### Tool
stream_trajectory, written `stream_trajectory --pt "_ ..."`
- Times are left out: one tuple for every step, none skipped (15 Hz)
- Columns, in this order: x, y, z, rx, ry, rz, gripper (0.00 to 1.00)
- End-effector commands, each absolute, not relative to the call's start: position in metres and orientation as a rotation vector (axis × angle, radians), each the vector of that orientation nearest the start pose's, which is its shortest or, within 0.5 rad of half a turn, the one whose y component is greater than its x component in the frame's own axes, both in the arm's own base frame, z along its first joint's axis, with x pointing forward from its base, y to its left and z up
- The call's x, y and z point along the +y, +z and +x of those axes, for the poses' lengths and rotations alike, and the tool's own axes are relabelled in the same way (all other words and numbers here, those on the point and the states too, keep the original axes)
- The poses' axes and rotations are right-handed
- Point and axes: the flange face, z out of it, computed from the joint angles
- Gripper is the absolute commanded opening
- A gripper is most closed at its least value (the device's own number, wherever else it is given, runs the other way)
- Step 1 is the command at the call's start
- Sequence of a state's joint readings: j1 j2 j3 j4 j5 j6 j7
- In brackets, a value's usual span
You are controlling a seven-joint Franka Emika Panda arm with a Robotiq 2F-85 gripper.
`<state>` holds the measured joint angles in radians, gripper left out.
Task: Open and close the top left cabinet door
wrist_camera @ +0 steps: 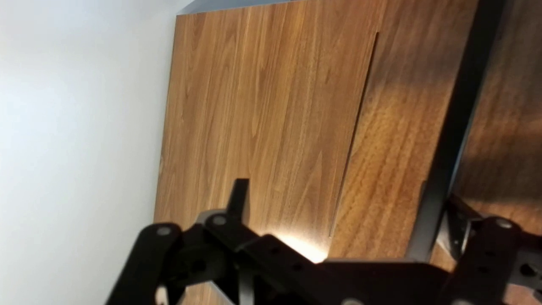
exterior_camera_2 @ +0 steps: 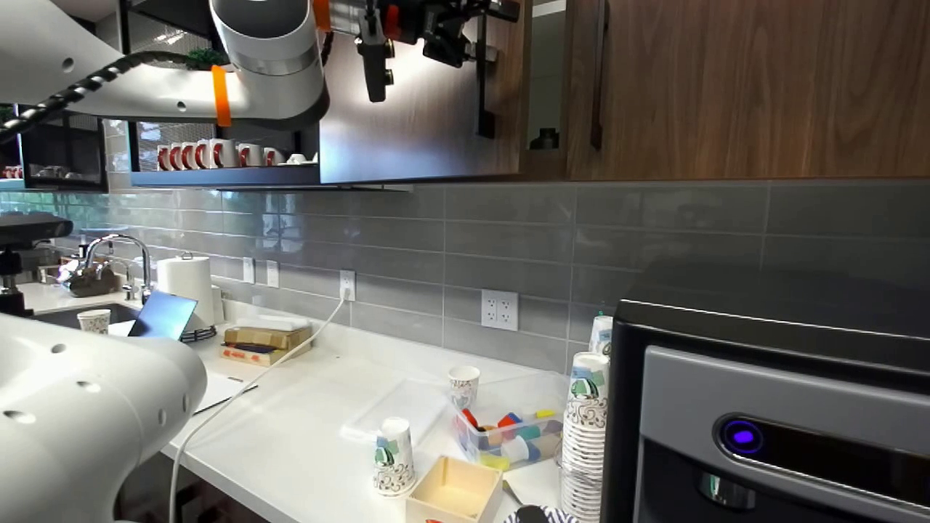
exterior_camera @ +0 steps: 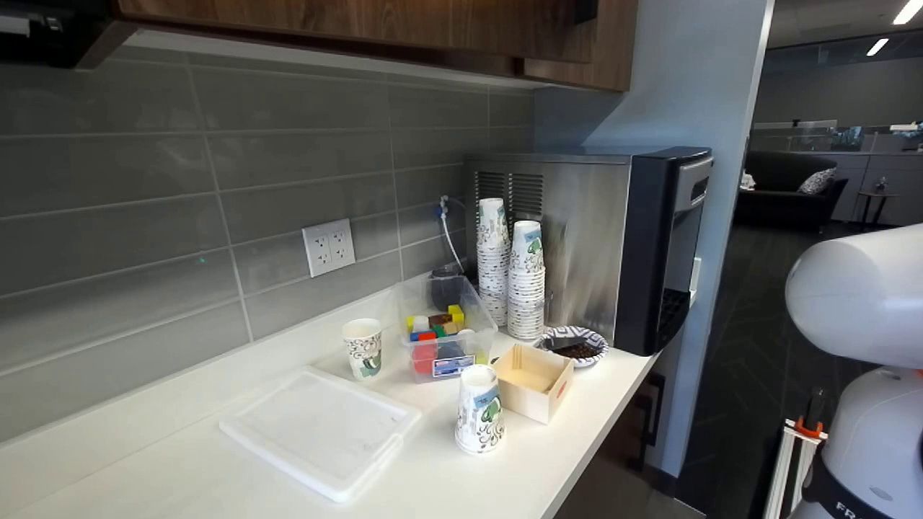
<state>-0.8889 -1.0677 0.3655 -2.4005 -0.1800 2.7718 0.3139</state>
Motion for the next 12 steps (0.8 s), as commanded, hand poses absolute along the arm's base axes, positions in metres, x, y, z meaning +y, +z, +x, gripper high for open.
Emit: stream_trajectory --pt "-0.071 0.784 0.3 -0.581 1.544 1.891 1.0" --pt "-0.073 0.784 0.305 -0.571 1.55 1.902 1.0" --pt "-0.074 0.785 0.311 -0.564 1.553 1.913 1.0" --pt "-0.076 0.786 0.316 -0.555 1.556 1.926 1.0" --pt "-0.078 0.786 0.323 -0.545 1.562 1.948 1.0" --pt "-0.079 0.787 0.328 -0.535 1.561 1.965 1.0" --pt "-0.08 0.787 0.335 -0.519 1.567 1.98 1.0" --pt "-0.082 0.788 0.341 -0.503 1.576 2.004 1.0" --pt "-0.084 0.788 0.348 -0.49 1.581 2.02 1.0" --pt "-0.087 0.789 0.354 -0.475 1.589 2.04 1.0" --pt "-0.089 0.789 0.36 -0.461 1.595 2.059 1.0" --pt "-0.091 0.79 0.366 -0.448 1.603 2.077 1.0"
